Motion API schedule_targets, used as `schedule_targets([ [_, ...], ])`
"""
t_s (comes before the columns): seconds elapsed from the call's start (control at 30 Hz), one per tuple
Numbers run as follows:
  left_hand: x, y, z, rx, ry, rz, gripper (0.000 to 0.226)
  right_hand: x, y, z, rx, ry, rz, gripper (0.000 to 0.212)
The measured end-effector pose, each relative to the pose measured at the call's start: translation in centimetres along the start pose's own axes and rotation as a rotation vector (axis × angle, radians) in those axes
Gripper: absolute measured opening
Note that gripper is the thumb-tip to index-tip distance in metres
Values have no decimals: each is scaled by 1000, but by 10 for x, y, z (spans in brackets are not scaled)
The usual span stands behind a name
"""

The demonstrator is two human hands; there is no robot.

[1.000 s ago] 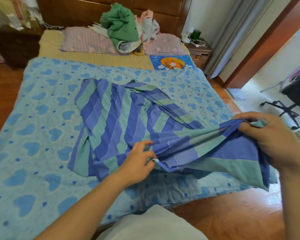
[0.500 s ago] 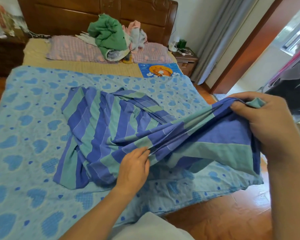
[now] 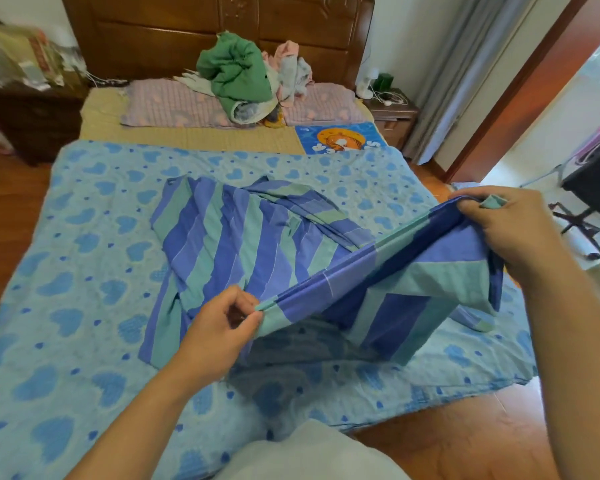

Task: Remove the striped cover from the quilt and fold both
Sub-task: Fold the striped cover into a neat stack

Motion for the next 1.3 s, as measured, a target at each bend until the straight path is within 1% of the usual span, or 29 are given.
schedule_targets([
  [0.1, -1, 5, 0, 89, 57, -50, 13, -16, -9, 8, 30, -144, 23, 20],
  [0.17, -1, 5, 3, 47, 124, -82, 15, -25, -19, 8, 80, -250, 63, 20],
  [0.2, -2, 4, 6, 16, 148, -86, 16, -28, -25, 5, 123, -274, 76, 22],
  [0.27, -8, 0, 15, 6, 128, -44, 16, -30, -37, -9, 256, -287, 102, 30],
  [0.33, -18, -5, 24, 60, 72, -5, 12, -27, -46, -27, 391, -263, 122, 37],
  [0.37, -23, -7, 28, 104, 47, 5, 16, -25, -51, -34, 437, -215, 89, 40],
  [0.4, -26, -10, 32, 152, 27, 5, 22, -22, -56, -42, 484, -161, 16, 41],
  [0.43, -29, -11, 34, 199, 15, 0, 26, -17, -65, -52, 539, -103, -93, 36],
  [0.47, -33, -13, 37, 242, 4, -7, 29, -12, -78, -66, 632, -60, -211, 25],
  [0.5, -37, -14, 38, 283, -7, -17, 31, -10, -95, -80, 742, -15, -348, 29],
  [0.53, -41, -15, 39, 322, -16, -28, 34, -8, -113, -94, 829, 47, -483, 50],
  [0.57, -45, -16, 38, 355, -25, -39, 35, -10, -132, -107, 882, 108, -601, 65],
  [0.6, -49, -15, 38, 380, -36, -44, 37, -11, -150, -118, 909, 186, -698, 67],
  [0.63, -52, -12, 38, 397, -44, -37, 37, -10, -167, -124, 916, 258, -738, 54],
  [0.67, -54, -8, 37, 407, -49, -22, 37, -8, -178, -128, 909, 306, -736, 32],
  [0.7, -55, -3, 36, 409, -48, 1, 35, -7, -183, -128, 919, 302, -693, 20],
  [0.8, -52, 15, 32, 381, -46, 139, 31, -9, -175, -119, 952, 167, -502, 31],
  [0.83, -49, 19, 30, 373, -45, 179, 31, -7, -171, -118, 940, 166, -461, 30],
  [0.93, -42, 19, 23, 359, -9, 178, 30, 1, -163, -117, 837, 269, -392, 20],
  [1.03, -41, 9, 21, 310, -21, 122, 18, 14, -161, -123, 775, 344, -323, 4],
  [1.1, -41, 5, 21, 243, -29, 115, 11, 16, -157, -124, 721, 325, -256, 15],
  [1.13, -41, 2, 21, 209, -28, 120, 10, 16, -154, -124, 677, 320, -241, 19],
  [1.2, -44, -3, 21, 169, -47, 123, 11, 15, -148, -127, 627, 344, -297, 21],
  [1.27, -51, -9, 21, 171, -97, 123, 13, 10, -148, -135, 676, 346, -386, 13],
  [1.3, -54, -12, 22, 182, -119, 130, 15, 7, -149, -140, 714, 327, -407, 13],
])
Point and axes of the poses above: each hand's wrist, its own z-axis towards the middle knuckle, its own y-axis out of the back of the hand, x = y × z, the point moved 5 cm from there along z, towards the middle knuckle, and after that the axes turned 14 degrees about -y, right-handed, at the moved point
